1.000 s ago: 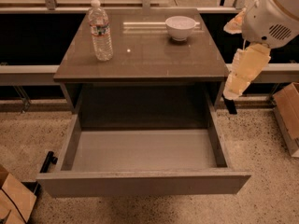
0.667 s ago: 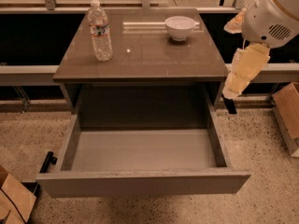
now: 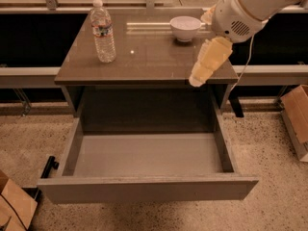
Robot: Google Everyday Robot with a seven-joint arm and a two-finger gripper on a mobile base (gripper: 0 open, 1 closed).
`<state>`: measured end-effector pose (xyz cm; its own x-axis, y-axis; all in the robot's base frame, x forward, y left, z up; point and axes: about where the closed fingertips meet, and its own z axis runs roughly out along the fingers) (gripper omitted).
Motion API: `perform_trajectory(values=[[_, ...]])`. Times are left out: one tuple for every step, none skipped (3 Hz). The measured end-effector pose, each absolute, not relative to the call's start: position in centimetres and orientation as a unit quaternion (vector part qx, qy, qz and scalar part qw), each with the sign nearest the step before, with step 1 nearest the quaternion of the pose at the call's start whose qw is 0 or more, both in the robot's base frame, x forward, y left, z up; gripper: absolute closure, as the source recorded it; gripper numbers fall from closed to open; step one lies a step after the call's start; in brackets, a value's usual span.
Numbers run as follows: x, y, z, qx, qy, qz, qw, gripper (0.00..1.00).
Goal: Place water bottle into top drawer
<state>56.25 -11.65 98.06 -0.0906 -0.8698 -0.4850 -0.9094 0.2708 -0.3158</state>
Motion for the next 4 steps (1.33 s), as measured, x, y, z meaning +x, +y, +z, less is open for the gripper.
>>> perform_trajectory(values=[[62.4,-5.3,98.7,-0.609,0.702,0.060,0.366,0.00],[66.7,-2.0,98.7,-0.599,0.683,0.099,0.407,0.00],[67.0,-1.8,98.4,-0.596,0.684,0.102,0.407,0.00],[66.7,-1.3,97.8,-0.595,0.689,0.106,0.399,0.00]])
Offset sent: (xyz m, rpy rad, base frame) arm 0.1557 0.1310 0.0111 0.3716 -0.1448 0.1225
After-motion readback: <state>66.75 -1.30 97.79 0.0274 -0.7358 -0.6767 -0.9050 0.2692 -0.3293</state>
